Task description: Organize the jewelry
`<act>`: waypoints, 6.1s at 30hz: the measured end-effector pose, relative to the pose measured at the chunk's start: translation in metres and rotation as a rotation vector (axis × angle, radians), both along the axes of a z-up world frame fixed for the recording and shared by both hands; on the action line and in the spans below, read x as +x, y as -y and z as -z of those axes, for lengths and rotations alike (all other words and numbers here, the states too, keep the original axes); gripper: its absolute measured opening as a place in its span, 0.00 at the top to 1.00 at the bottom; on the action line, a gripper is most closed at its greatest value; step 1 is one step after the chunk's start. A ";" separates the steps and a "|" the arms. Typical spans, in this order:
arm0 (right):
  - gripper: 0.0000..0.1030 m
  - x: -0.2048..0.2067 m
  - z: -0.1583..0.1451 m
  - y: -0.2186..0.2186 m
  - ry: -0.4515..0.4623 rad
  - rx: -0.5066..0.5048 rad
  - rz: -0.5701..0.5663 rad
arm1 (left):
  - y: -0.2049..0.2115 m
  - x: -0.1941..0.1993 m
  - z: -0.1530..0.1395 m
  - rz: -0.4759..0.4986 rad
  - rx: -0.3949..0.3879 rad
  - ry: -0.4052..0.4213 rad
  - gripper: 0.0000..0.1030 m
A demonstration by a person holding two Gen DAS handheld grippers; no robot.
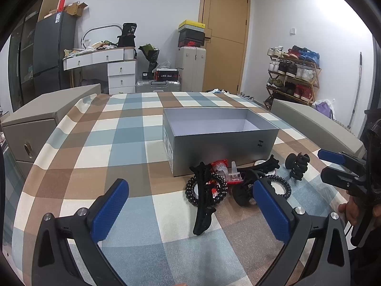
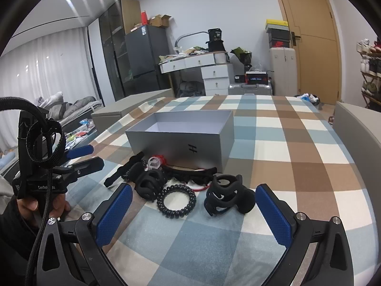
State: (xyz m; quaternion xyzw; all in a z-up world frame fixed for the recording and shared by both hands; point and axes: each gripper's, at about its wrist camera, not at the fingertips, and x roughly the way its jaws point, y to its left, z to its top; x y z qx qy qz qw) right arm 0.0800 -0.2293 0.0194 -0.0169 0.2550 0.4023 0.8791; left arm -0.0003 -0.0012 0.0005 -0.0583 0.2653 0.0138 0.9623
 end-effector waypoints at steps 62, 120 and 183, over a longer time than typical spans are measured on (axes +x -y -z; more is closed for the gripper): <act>0.00 0.006 0.003 0.001 -0.030 -0.011 0.021 | 0.003 0.000 -0.001 0.006 0.008 -0.002 0.01; 0.49 0.042 0.016 0.003 -0.248 -0.070 0.141 | 0.010 0.028 0.016 0.056 0.061 -0.267 0.13; 0.49 0.067 -0.041 -0.042 -0.179 0.091 0.012 | -0.008 0.054 -0.034 0.073 -0.009 -0.007 0.87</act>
